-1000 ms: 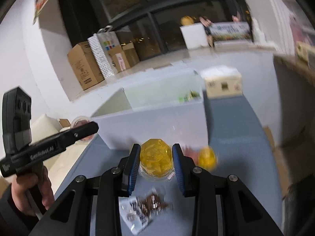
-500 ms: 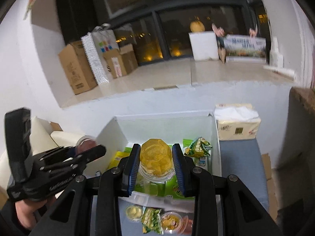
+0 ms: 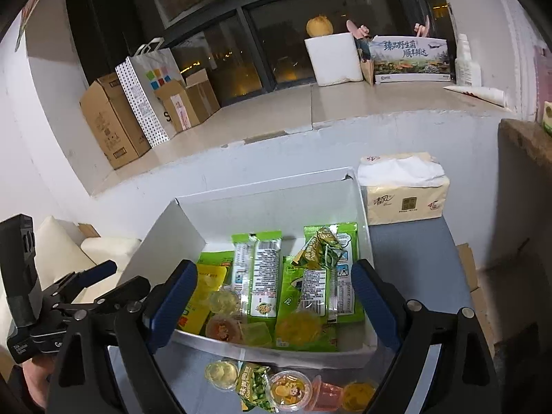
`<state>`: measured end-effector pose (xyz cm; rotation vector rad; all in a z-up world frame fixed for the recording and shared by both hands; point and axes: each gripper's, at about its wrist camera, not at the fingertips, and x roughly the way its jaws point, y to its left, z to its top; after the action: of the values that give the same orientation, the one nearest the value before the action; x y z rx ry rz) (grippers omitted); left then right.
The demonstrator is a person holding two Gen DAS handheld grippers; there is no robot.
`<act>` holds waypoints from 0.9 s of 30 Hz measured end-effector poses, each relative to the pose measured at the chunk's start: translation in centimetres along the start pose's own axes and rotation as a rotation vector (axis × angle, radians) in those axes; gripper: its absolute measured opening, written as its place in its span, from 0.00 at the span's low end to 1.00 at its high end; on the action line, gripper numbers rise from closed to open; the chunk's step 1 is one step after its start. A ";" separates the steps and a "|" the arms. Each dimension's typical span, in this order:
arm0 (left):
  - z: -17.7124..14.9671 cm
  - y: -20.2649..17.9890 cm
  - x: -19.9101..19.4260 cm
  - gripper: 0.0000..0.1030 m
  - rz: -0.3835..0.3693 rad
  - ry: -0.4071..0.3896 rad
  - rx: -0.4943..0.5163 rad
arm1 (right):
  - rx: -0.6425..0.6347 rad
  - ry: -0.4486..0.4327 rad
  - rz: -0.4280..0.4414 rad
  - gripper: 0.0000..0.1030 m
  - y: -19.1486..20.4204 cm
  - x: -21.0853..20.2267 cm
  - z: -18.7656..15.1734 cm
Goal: Organize snacks
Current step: 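Grasp the brown meat snack bag with the right tool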
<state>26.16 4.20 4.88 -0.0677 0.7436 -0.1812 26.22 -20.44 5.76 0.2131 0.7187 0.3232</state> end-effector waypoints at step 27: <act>-15.7 -3.7 -8.5 1.00 -0.077 -0.021 0.050 | -0.151 0.129 0.007 1.00 2.9 -5.0 -19.8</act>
<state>8.87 2.20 -0.58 -0.0507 0.7154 -0.2722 8.75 -17.91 -4.87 0.0519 0.8173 0.3987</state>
